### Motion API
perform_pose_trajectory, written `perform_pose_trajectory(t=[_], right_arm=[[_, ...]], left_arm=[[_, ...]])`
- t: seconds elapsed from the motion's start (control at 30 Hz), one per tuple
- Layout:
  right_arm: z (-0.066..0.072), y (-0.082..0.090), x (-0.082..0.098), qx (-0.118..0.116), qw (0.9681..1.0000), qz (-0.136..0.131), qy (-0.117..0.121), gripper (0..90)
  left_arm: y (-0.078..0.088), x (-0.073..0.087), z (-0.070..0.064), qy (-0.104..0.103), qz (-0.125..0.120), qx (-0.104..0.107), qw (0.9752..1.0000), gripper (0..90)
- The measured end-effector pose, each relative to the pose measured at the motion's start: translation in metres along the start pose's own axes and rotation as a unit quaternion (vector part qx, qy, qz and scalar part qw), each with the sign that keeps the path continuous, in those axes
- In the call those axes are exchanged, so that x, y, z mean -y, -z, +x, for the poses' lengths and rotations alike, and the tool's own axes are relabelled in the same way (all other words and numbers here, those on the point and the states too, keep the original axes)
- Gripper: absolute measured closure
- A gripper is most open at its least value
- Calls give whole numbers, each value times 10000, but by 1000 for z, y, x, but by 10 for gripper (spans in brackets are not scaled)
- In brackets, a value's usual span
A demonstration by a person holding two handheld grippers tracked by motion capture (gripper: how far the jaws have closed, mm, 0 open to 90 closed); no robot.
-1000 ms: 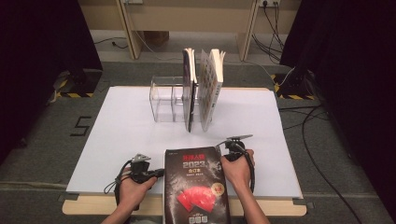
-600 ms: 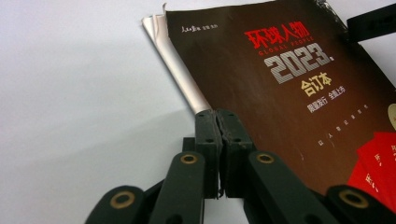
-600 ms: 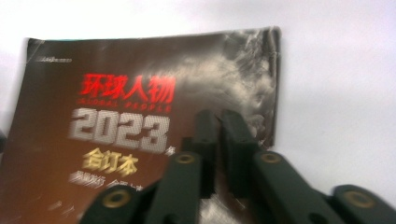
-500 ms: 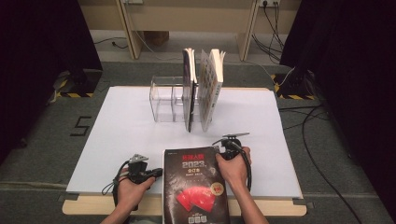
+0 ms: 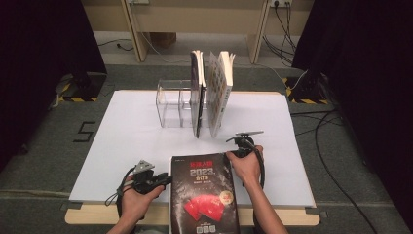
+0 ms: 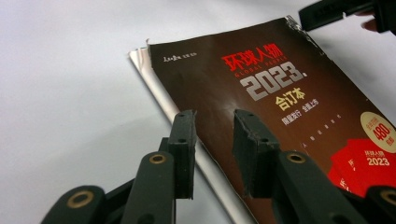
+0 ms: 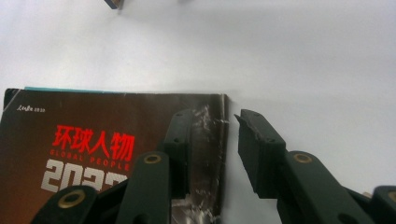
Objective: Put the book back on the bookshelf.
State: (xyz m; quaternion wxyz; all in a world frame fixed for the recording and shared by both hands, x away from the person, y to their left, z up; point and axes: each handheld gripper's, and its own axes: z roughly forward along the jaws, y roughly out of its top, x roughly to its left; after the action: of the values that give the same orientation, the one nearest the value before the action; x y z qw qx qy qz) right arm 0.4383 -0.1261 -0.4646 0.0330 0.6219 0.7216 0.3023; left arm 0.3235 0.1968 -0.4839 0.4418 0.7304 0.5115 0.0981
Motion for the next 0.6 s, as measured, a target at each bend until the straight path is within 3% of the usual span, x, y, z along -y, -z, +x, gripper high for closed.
perform_pose_trajectory(t=[0.2,0.6], right_arm=[[-6,-8,-4,-153,9997,91,-153,649],[-2,-14,-11,-180,9998,97,-21,636]], left_arm=[[-6,3,2,-27,100,-14,9999,689],[-13,8,4,-65,239,-81,9997,682]])
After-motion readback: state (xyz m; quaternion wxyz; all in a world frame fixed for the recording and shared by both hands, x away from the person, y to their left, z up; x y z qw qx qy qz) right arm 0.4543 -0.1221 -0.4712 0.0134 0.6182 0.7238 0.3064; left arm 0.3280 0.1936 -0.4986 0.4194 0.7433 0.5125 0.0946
